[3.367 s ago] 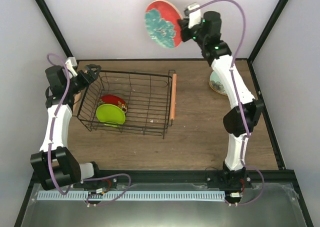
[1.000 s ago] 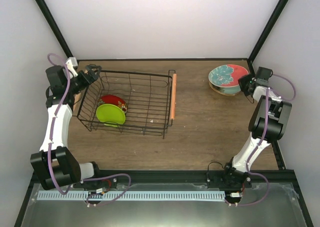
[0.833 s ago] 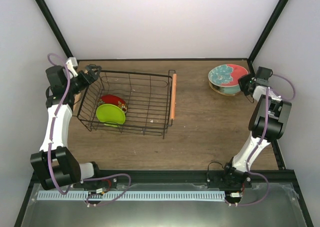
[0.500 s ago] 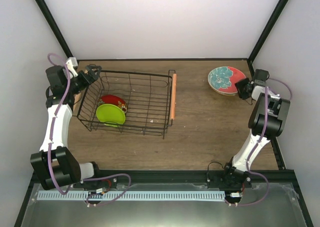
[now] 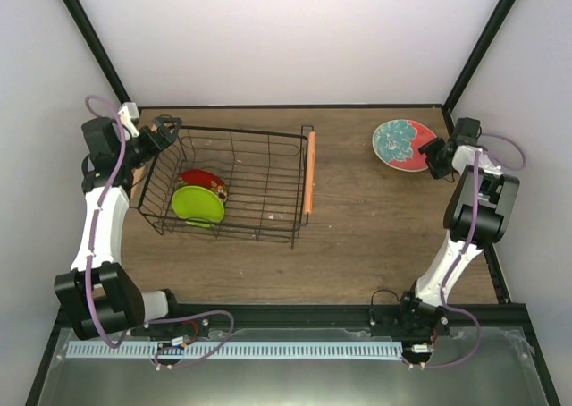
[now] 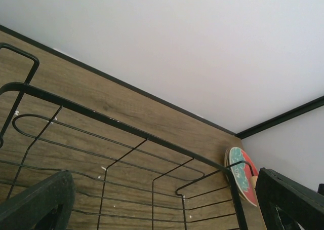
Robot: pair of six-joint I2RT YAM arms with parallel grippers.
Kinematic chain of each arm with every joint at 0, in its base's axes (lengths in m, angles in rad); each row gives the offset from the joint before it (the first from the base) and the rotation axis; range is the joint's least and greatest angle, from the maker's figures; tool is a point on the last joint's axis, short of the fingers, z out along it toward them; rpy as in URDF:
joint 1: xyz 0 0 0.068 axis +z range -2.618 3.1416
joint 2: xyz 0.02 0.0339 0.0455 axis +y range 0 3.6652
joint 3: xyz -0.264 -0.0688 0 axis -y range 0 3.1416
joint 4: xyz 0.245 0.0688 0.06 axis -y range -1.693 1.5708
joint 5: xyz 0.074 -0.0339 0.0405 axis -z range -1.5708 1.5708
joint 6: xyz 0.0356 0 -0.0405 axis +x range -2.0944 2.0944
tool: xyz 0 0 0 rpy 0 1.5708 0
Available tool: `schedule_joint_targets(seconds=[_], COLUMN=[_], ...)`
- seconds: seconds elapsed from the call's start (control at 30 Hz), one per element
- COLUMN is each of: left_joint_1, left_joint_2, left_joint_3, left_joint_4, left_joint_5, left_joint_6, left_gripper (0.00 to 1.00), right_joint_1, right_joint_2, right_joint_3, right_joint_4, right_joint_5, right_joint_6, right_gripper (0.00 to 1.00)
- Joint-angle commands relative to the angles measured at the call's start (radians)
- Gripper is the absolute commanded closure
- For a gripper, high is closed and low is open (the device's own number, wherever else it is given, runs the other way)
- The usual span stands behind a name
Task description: Unload the plates from the dish rack
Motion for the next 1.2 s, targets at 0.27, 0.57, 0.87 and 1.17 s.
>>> schedule_joint_targets(seconds=[0.27,0.57,0.87,1.17], left_joint_1=[-0.003,-0.003,-0.003,-0.004], left_joint_2=[-0.037,-0.031,-0.016,-0.017], left_joint_3=[-0.016,0.012,0.022,0.046], left_joint_4=[-0.011,-0.034,-0.052,-0.055], left_joint_5=[0.020,0.012,0.015,0.014], left_joint_6=[0.034,0.078,0.093,0.085], left_gripper=[0.00,0.00,0.00,0.00], right_joint_1=[0.009,0.042,0.356,0.706], right_joint_2=[-0.031,-0.263,-0.477,-0.110], right_joint_3=[0.066,-0.026,0.012,0.552], right_joint_4=[-0.144,0.014,0.315,0.044], right_joint_5=[0.067,0.007,-0.274,-0.319], right_joint_6=[-0.119,-0.189,-0.487,-0.794], right_gripper=[0.30,0.28,0.30,0.37])
